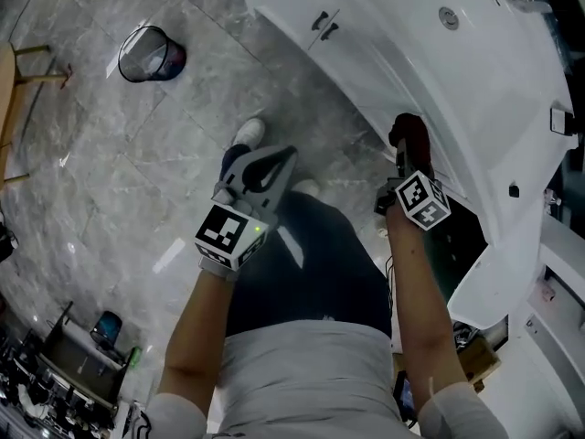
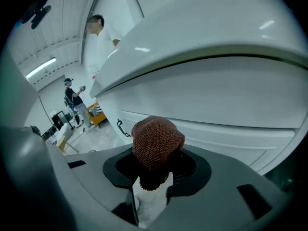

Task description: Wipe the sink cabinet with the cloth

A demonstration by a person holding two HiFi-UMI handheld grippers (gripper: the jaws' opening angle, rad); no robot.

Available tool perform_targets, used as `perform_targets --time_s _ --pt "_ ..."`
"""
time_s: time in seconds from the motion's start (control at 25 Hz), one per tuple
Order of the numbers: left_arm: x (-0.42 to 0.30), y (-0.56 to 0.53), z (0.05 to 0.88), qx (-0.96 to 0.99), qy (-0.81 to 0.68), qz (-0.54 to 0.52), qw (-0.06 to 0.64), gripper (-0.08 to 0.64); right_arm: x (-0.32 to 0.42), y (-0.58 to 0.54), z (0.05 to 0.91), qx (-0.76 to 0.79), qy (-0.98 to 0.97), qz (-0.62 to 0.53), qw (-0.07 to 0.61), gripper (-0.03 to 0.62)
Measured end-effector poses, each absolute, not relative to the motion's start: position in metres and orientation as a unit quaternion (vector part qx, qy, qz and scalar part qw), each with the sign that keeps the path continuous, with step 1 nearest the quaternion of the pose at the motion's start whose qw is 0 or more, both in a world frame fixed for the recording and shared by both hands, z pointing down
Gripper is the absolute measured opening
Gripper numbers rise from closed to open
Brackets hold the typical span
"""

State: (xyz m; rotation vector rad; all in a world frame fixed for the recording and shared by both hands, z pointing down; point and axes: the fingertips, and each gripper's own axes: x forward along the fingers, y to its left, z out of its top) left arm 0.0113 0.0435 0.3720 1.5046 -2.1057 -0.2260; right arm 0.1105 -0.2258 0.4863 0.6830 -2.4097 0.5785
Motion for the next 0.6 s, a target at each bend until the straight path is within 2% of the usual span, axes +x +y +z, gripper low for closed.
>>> perform_targets --time_s 0.44,0.6 --pt "0.026 0.057 0.398 0.539 -0.789 -0.097 0.278 0.012 0.096 -0.254 0.486 0.285 -0.897 0.218 0.258 0.152" --pt "0.034 0.054 0.406 0.544 -0.785 -0.093 0.280 0.012 0.094 -0.256 0.493 0.294 -0.887 0.254 0.250 0.151"
